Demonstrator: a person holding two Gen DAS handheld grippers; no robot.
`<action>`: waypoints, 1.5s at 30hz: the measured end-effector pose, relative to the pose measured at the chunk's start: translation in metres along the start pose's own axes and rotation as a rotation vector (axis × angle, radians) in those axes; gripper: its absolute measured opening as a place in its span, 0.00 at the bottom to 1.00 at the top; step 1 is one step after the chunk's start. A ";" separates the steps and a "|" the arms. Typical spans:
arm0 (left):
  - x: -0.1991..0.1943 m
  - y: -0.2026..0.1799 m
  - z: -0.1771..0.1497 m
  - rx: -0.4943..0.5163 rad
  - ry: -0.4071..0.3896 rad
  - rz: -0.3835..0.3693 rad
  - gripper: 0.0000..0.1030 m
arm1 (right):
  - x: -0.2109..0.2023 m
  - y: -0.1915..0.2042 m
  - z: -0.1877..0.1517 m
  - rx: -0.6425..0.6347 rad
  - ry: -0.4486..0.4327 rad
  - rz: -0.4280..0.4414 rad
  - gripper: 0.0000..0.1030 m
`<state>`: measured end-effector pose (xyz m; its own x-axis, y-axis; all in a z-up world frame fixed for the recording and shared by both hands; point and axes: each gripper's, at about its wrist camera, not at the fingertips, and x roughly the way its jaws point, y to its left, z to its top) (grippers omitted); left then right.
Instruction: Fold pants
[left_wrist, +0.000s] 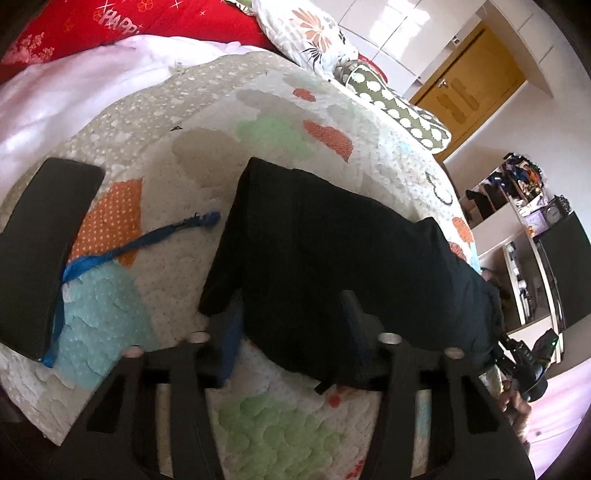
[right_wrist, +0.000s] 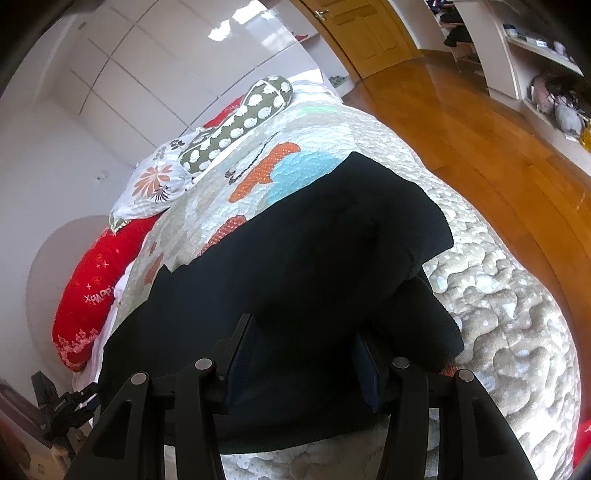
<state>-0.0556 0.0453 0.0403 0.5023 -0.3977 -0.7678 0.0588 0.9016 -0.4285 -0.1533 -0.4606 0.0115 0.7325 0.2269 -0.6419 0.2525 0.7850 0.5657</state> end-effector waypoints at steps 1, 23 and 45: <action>-0.001 -0.002 0.001 0.012 -0.002 -0.002 0.39 | 0.000 0.000 0.000 0.004 -0.002 0.002 0.47; -0.022 0.004 0.026 0.022 -0.063 -0.097 0.07 | -0.037 0.031 0.001 -0.097 -0.076 0.007 0.03; 0.007 0.033 0.011 -0.026 0.027 -0.019 0.06 | -0.032 -0.011 -0.008 -0.035 0.007 -0.139 0.08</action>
<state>-0.0412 0.0740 0.0262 0.4781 -0.4193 -0.7717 0.0456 0.8893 -0.4550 -0.1839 -0.4717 0.0219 0.6878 0.1184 -0.7162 0.3288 0.8288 0.4528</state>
